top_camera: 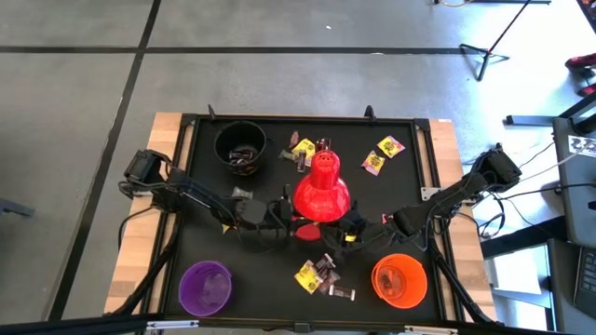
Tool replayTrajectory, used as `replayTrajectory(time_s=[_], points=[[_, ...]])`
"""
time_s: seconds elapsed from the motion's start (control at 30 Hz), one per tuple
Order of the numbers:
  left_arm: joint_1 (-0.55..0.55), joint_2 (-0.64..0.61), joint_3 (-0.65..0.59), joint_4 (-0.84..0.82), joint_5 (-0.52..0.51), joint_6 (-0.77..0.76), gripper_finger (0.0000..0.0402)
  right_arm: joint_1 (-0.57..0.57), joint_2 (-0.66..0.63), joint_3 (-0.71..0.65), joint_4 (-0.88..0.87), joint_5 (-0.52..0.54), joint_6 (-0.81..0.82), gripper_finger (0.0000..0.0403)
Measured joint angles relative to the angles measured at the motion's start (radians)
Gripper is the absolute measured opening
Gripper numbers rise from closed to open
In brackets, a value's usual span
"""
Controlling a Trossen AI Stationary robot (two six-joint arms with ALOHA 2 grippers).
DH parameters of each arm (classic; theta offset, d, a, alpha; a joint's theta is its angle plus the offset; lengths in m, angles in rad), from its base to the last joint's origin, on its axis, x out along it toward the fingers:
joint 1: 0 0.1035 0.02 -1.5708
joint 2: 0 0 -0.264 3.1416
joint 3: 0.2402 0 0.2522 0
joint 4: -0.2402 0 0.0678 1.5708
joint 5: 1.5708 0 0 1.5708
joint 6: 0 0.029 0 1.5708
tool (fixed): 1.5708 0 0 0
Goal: Organize candy in baskets
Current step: Put the yellow candy into the violet bucket
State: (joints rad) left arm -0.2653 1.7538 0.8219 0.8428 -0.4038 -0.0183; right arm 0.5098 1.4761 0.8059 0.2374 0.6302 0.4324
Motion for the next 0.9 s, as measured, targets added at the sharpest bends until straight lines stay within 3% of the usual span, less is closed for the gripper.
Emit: replayTrajectory(time_s=[0.13,0.27,0.4,0.6,0.77,0.9], points=[[-0.005,-0.042,-0.001,-0.133,-0.002,0.001,0.0010,0.000,-0.003,0.000,0.003,-0.028,0.000,0.0104],[-0.031,-0.184,-0.001,-0.375,-0.007,-0.013,0.0004,0.000,-0.003,0.000,-0.005,-0.058,0.000,0.0140],[-0.087,-0.371,-0.001,-0.639,0.007,-0.087,0.0004,0.000,-0.003,0.000,-0.011,-0.057,-0.001,0.0153],[-0.234,-0.606,-0.001,-0.916,0.116,-0.234,0.0004,0.000,-0.003,0.001,-0.033,-0.056,-0.001,0.0153],[-0.379,-0.696,-0.001,-1.174,0.163,-0.426,0.0004,0.000,-0.003,0.001,-0.040,-0.056,-0.005,0.0154],[-0.473,-0.712,-0.001,-1.424,0.172,-0.745,0.0004,0.000,-0.003,0.001,-0.040,-0.055,-0.019,0.0154]])
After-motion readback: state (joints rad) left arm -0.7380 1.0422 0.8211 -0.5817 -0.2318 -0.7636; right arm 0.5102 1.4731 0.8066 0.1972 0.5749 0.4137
